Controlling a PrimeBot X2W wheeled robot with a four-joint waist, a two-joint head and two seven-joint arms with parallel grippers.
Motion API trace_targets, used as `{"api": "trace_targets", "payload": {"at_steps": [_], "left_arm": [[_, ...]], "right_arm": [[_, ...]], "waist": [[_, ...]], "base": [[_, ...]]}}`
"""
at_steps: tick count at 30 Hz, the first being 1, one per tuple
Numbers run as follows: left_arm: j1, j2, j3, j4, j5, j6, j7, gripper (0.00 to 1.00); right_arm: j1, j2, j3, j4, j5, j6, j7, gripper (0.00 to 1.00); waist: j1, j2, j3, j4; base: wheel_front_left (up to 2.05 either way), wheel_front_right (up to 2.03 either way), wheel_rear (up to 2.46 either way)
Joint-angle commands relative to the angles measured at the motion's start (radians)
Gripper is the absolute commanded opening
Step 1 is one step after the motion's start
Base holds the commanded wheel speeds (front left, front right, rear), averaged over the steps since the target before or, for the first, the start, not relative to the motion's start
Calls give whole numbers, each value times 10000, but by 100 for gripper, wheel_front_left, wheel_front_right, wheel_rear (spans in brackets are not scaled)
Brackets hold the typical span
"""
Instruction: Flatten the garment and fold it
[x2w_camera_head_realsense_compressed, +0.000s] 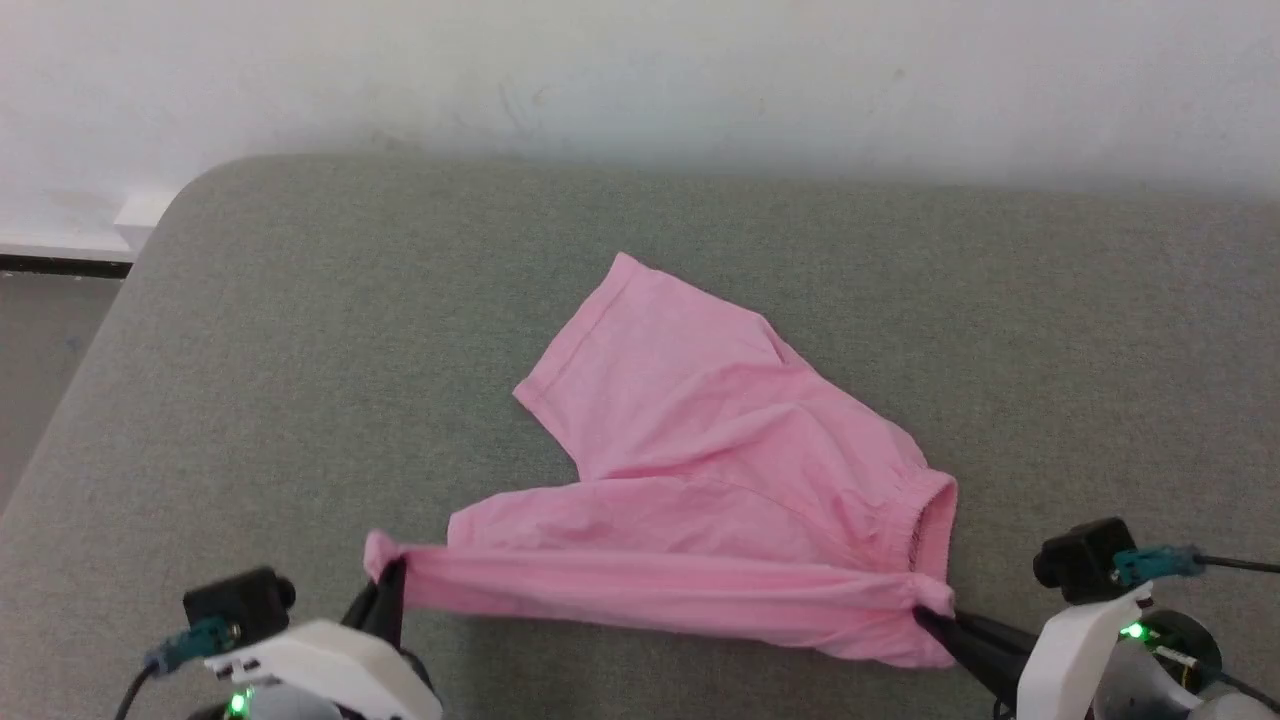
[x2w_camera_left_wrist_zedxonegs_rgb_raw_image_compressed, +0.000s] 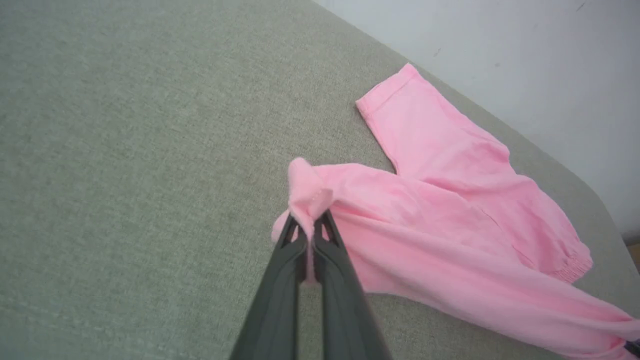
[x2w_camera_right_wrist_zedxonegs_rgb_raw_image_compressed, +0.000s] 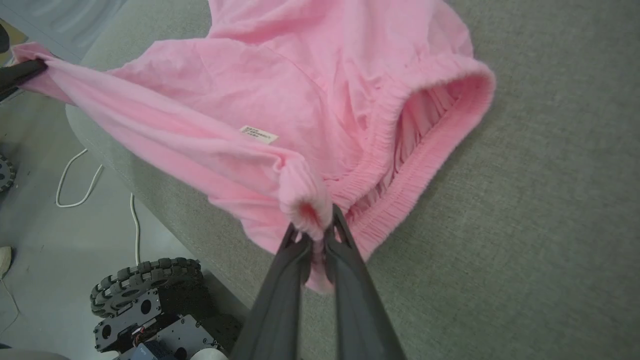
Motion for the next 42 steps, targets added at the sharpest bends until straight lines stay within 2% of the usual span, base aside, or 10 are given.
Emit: {"api": "trace_targets", "payload": {"at_steps": [1, 6, 14, 24, 32, 38, 39, 40, 41, 42], "left_arm": [[-275, 95, 81, -55, 86, -24, -77, 0], [-2501, 73, -252, 773, 264, -596, -475, 0], [-5844, -140, -867, 3164, 614, -1249, -709, 0], [-8771, -350, -1094, 5637, 880, -1471, -931, 0], [-10136, -404, -1308, 7382, 1067, -1648, -1225, 0], [-10644, -295, -1329, 8435, 1213, -1428, -1391, 0], [-10703, -270, -1298, 8591, 1225, -1337, -1426, 7], [-10751, -249, -1285, 8733, 1248, -1249, -1459, 48], [-10801, -219, -1285, 8836, 1295, -1168, -1548, 100], [-10851, -207, -1236, 8917, 1284, -1111, -1673, 100]], "right_arm": [[-65, 3, -87, -18, -69, -23, 18, 0], [-394, 422, -1108, -421, -386, -23, 214, 0], [-1442, 1059, -2018, -387, -1048, -23, 675, 0], [-2510, 1532, -2220, -341, -1272, -23, 986, 0], [-3031, 1536, -1937, -230, -1180, -23, 930, 0], [-3134, 1481, -1616, -373, -912, -23, 848, 1], [-3138, 1486, -1572, -413, -834, -23, 806, 51], [-3135, 1475, -1532, -460, -766, -23, 771, 100], [-3129, 1468, -1526, -516, -702, -23, 693, 100], [-3114, 1463, -1549, -568, -653, -23, 598, 100]], "waist": [[1, -1, 52, -41], [1, -1, 630, -330], [1, -1, 1848, -913], [1, -1, 3275, -1613], [1, -1, 3907, -1996], [1, -1, 4062, -2134], [1, -1, 4070, -2151], [1, -1, 4075, -2160], [1, -1, 4073, -2159], [1, -1, 4067, -2149]], "base": [[0, 0, 0], [0, 0, 0], [0, 0, 0], [0, 0, 0], [0, 0, 0], [0, 0, 0], [0, 0, 0], [0, 0, 0], [0, 0, 0], [0, 0, 0]]}}
